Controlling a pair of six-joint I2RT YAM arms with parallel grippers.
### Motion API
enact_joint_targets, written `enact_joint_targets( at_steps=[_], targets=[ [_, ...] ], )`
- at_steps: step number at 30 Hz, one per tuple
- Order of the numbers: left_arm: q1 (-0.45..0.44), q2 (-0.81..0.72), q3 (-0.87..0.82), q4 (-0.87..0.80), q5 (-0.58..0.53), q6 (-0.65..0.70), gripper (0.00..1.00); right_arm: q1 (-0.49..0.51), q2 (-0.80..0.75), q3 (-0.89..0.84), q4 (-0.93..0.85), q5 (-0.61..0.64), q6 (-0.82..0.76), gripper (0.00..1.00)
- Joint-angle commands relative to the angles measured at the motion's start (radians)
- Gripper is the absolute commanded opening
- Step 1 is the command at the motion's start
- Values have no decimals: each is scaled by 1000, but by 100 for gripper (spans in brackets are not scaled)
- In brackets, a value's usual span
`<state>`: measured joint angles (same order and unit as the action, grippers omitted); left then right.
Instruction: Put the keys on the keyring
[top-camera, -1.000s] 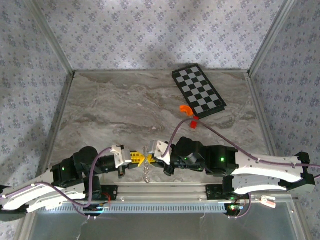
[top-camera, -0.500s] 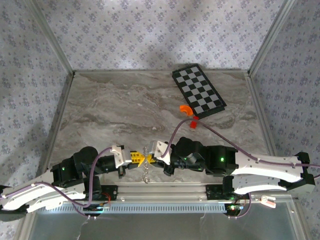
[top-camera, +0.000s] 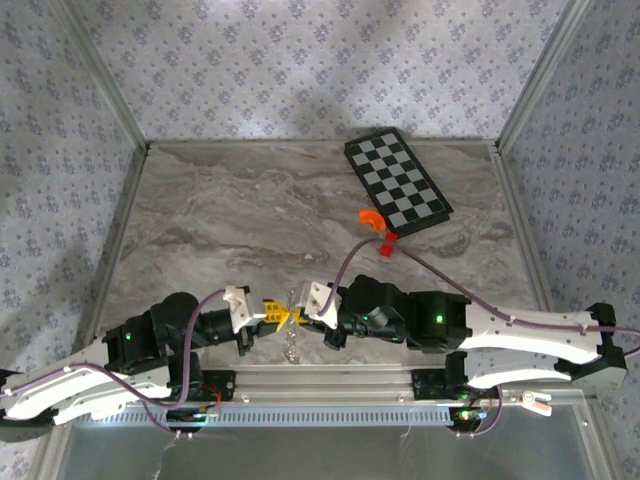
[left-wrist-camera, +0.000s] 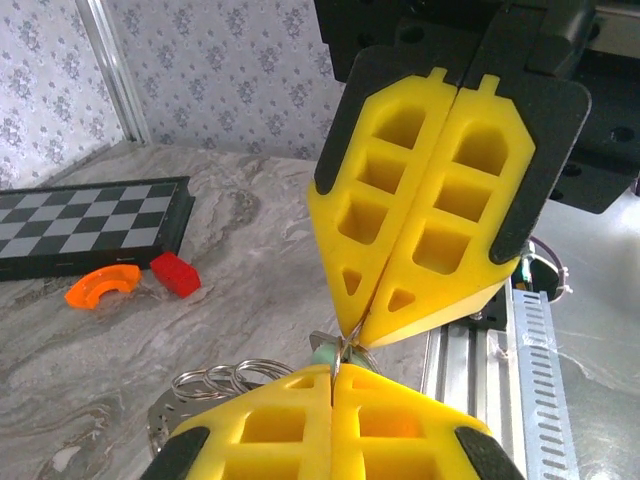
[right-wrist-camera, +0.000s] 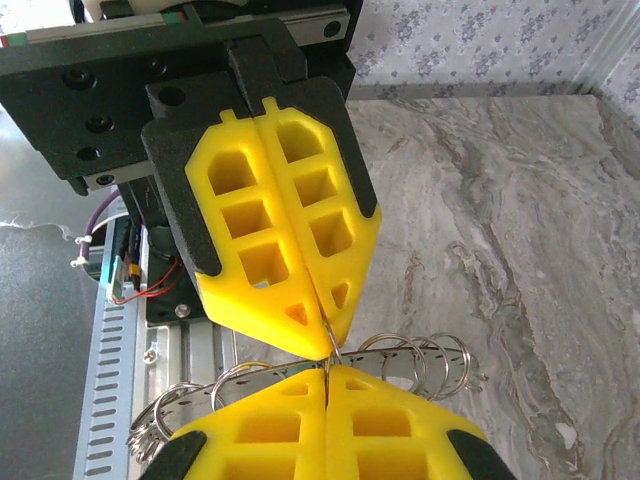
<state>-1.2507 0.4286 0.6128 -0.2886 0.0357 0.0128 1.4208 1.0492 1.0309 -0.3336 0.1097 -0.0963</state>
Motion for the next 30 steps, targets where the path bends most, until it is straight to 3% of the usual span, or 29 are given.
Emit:
enact_joint_targets(
  at_steps=[1, 30],
  targets=[
    [-4, 1, 55, 136, -10, -44, 0, 21, 14, 1, 16, -13, -21, 0],
    [-4, -28, 35, 198, -23, -67, 0, 31, -53, -85, 71, 51, -39, 0]
  ],
)
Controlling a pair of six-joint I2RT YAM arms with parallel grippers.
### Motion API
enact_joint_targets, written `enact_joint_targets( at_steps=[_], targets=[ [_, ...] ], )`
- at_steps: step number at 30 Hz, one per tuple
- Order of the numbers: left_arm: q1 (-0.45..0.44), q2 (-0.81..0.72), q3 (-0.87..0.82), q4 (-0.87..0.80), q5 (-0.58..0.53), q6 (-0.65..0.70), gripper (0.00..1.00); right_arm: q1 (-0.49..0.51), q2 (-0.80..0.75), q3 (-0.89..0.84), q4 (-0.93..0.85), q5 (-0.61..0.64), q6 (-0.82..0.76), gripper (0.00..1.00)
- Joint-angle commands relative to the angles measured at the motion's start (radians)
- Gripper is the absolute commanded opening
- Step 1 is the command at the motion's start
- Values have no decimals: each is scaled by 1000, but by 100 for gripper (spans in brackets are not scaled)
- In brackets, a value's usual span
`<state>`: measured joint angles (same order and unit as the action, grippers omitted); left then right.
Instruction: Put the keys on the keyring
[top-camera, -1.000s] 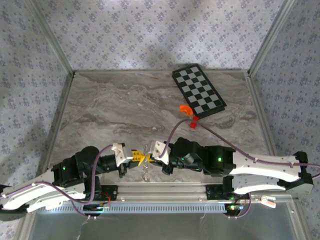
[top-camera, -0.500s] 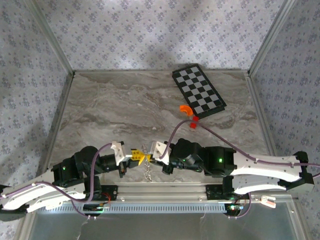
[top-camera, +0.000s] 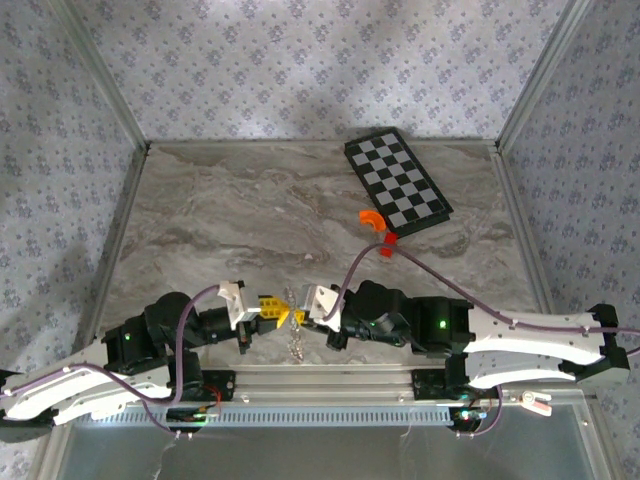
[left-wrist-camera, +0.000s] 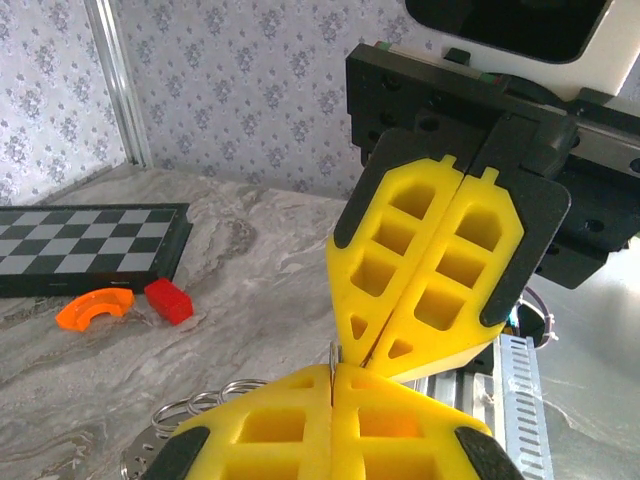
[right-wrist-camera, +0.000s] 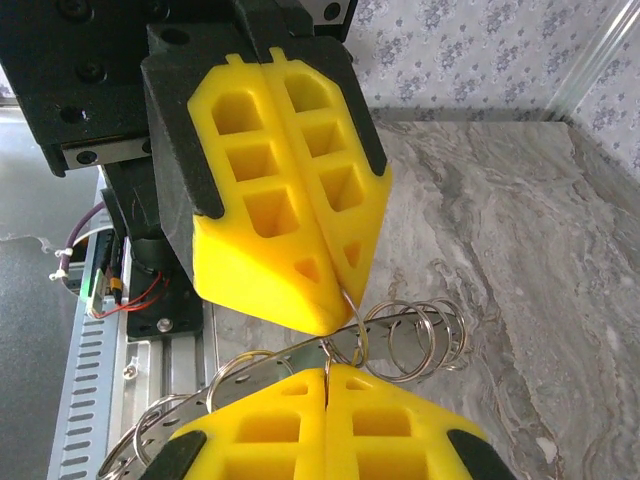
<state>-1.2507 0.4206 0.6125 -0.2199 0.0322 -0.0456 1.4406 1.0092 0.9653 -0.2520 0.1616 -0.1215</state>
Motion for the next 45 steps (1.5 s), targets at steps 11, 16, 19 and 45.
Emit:
enact_joint_targets(
  at_steps=[11, 16, 19, 45],
  targets=[
    [-4, -36, 19, 148, -14, 3, 0, 12, -33, -32, 10, -36, -5, 2],
    [-3, -52, 5, 162, -6, 11, 0, 12, -69, -45, 17, -58, 15, 11],
    [-4, -64, -3, 162, -3, 22, 0, 12, -96, -51, 24, -68, 31, 20],
    [-3, -140, -51, 186, 166, 125, 0, -63, -107, -6, 124, -262, 77, 33]
  ],
)
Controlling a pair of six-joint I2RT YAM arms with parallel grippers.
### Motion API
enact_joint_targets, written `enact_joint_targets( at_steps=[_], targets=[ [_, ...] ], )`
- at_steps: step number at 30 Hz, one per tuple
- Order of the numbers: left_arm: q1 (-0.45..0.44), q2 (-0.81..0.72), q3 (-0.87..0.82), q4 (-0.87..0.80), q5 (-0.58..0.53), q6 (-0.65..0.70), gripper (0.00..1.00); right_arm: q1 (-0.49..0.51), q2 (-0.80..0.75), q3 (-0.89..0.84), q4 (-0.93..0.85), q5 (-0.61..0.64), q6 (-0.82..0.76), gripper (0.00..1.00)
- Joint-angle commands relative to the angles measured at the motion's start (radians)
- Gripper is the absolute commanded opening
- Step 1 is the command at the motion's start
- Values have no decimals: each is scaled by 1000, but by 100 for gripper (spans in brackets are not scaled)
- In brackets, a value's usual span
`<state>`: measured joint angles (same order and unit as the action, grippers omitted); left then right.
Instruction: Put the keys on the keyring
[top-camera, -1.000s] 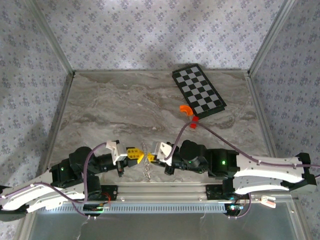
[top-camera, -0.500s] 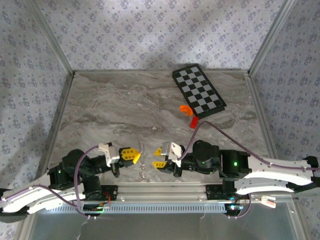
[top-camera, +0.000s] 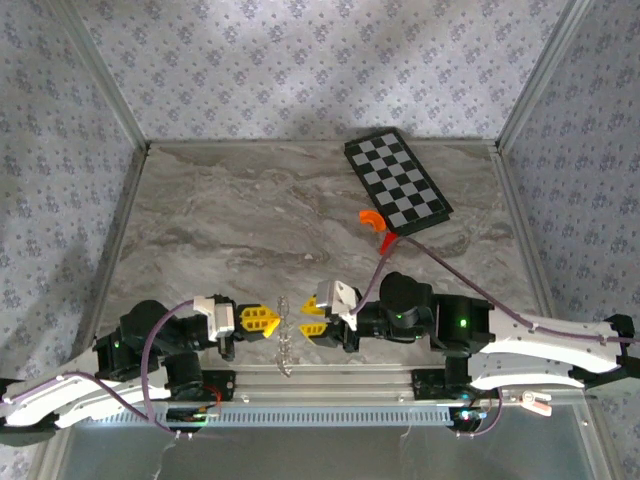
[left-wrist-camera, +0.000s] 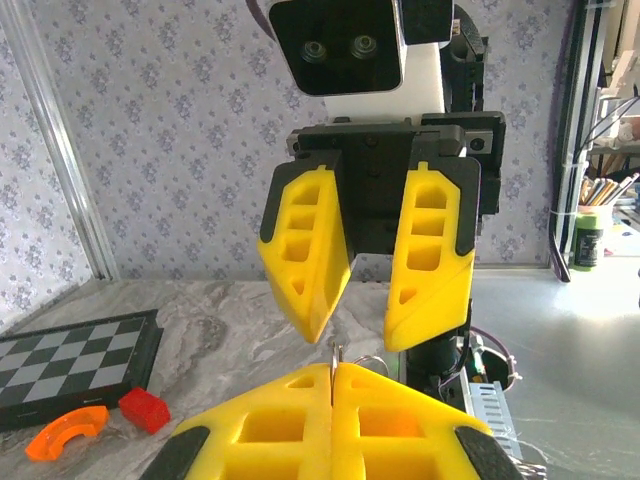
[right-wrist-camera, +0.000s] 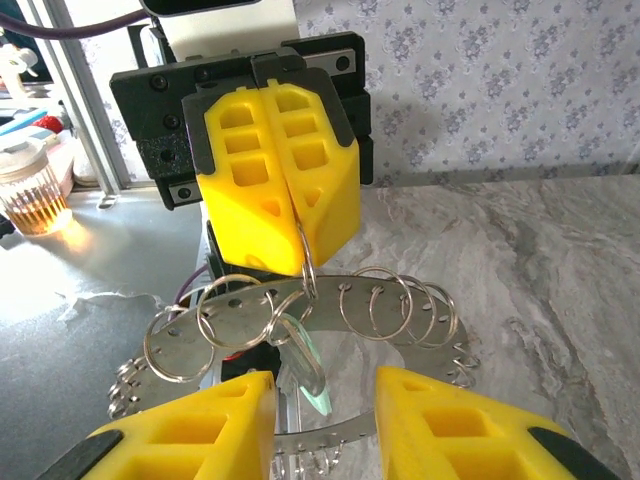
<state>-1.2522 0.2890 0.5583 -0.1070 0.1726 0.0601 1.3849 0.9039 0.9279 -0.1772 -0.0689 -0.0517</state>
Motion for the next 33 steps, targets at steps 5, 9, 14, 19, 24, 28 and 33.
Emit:
enact_joint_targets(
  at_steps=[5, 9, 14, 19, 24, 28, 33],
  targets=[
    [-3, -9, -1, 75, 27, 17, 0, -14, 8, 25, 85, -38, 3, 32],
    [-1, -8, 0, 74, 25, 19, 0, -22, 31, 27, 105, -64, 3, 32],
    [-2, -4, -1, 83, 27, 20, 0, -28, 52, 30, 115, -72, 5, 31],
    [-2, 2, 0, 77, 25, 21, 0, -29, 58, 25, 139, -87, 11, 30],
    [-1, 10, 3, 73, 24, 23, 0, -32, 71, 25, 161, -98, 15, 28],
    [-1, 11, 3, 75, 25, 21, 0, -34, 81, 26, 161, -101, 18, 24],
    [-2, 11, 5, 70, 25, 26, 0, -40, 84, 21, 156, -90, 18, 18]
  ],
)
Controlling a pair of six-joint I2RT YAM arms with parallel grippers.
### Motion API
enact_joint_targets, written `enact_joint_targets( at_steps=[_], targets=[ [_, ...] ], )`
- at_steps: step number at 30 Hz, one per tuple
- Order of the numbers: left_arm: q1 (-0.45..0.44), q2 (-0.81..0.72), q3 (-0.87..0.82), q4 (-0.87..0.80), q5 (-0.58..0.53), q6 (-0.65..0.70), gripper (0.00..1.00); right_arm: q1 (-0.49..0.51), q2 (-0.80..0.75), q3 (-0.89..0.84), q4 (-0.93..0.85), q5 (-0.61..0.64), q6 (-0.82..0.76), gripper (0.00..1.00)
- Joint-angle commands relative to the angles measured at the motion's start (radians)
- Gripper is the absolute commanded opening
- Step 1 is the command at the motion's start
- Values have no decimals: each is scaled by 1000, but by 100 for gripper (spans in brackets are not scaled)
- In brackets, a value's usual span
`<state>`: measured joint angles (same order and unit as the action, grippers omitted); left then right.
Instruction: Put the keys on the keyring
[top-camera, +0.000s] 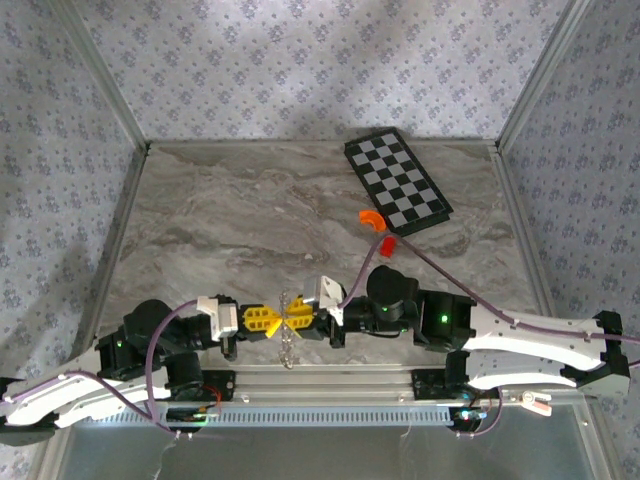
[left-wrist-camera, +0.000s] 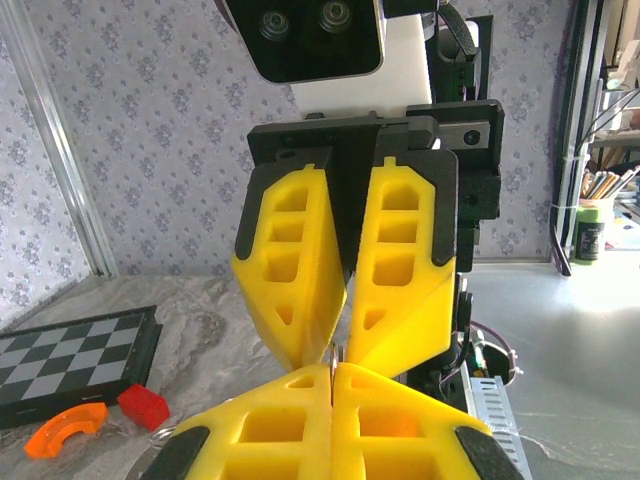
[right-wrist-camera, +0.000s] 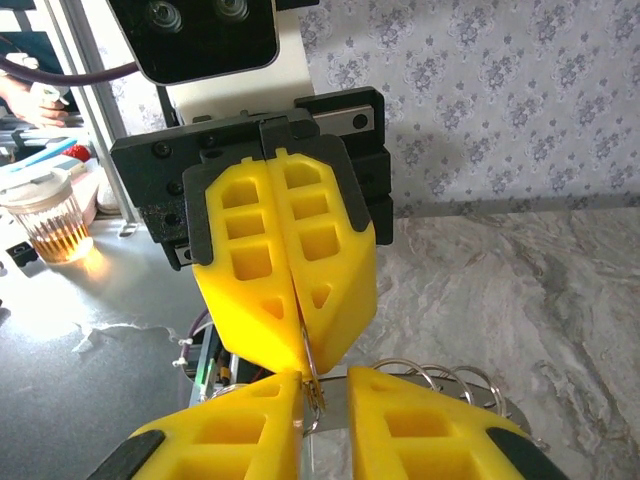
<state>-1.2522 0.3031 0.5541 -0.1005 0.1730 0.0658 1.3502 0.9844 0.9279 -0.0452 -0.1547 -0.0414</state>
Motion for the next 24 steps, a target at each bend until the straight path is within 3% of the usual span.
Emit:
enact_joint_targets(
  at_steps=[1, 14, 18, 21, 24],
  targets=[
    [-2, -4, 10, 64, 23, 20, 0, -7, 3, 21, 21, -1, 8, 17],
    [-1, 14, 17, 49, -14, 23, 0, -10, 12, 47, -75, 53, -31, 0],
    [-1, 30, 57, -63, -89, 16, 1, -10, 7, 87, -170, 90, -60, 0],
    [-1, 76, 120, -203, -207, -1, 8, -11, 6, 134, -284, 107, -88, 0],
    [-2, 122, 165, -298, -230, -9, 14, -18, 23, 191, -403, 103, -126, 0]
  ],
)
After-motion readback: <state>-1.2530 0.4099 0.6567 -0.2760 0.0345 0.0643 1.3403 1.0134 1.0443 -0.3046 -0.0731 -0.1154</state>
